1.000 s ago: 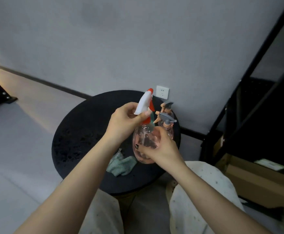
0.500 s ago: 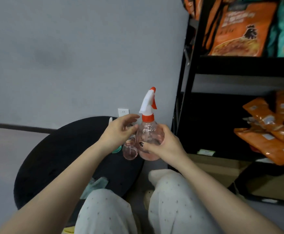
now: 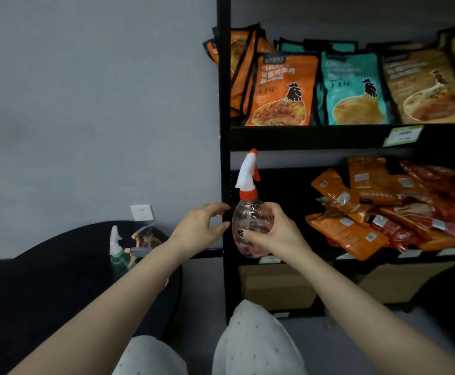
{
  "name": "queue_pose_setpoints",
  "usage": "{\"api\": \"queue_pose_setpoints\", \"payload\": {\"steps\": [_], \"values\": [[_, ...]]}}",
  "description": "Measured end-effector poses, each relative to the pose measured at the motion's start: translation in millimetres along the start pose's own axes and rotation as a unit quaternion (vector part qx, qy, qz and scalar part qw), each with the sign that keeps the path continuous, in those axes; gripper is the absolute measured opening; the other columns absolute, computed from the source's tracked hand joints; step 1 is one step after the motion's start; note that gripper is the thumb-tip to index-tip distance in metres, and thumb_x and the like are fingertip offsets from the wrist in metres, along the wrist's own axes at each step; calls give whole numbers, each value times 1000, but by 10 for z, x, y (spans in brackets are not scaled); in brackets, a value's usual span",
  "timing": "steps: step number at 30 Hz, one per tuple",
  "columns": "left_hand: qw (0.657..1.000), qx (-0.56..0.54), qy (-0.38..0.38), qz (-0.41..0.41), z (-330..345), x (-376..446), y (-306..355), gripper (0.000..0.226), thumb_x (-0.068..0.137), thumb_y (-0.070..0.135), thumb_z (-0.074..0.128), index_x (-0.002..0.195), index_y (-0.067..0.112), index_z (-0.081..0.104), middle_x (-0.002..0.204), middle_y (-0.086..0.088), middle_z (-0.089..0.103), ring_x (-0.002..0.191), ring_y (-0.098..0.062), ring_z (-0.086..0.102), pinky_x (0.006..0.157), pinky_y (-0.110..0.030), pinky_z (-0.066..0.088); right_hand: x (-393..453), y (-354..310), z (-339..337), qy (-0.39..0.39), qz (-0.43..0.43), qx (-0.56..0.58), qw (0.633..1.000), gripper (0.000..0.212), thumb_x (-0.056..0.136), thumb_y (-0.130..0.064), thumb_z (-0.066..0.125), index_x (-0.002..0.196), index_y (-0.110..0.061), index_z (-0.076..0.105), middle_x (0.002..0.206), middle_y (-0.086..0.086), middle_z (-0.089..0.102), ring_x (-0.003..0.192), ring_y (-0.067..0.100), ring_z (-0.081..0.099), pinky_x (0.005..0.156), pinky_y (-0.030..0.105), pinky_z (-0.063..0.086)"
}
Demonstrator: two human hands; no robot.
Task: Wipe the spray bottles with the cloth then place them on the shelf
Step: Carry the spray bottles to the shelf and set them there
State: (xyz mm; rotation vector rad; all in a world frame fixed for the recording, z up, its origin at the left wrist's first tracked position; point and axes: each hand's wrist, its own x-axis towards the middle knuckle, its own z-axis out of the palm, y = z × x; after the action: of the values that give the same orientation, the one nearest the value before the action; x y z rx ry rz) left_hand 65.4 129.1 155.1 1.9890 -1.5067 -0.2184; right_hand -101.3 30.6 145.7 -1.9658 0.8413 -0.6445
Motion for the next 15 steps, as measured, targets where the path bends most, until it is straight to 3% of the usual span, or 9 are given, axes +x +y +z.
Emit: {"api": "queue_pose_setpoints", "payload": {"steps": [5,15], "values": [[1000,0,-26,-18,478,407,92,44,89,27,62,130,17,52,125,-7,60,115,-16,57,97,-24,42,330,435,-291,6,29,-12,1000,78,66,-40,81,130,-27,39,122,-8,54,108,7,56,94,30,48],[992,-69,-43,-100,1392,1137,-10,35,87,20,62,121,14,60,112,-9,64,101,-19,61,89,-29,49,1171,1207,-435,-14,68,-10,998,76,64,-36,82,126,-26,40,118,-7,56,105,9,57,90,28,48]]}}
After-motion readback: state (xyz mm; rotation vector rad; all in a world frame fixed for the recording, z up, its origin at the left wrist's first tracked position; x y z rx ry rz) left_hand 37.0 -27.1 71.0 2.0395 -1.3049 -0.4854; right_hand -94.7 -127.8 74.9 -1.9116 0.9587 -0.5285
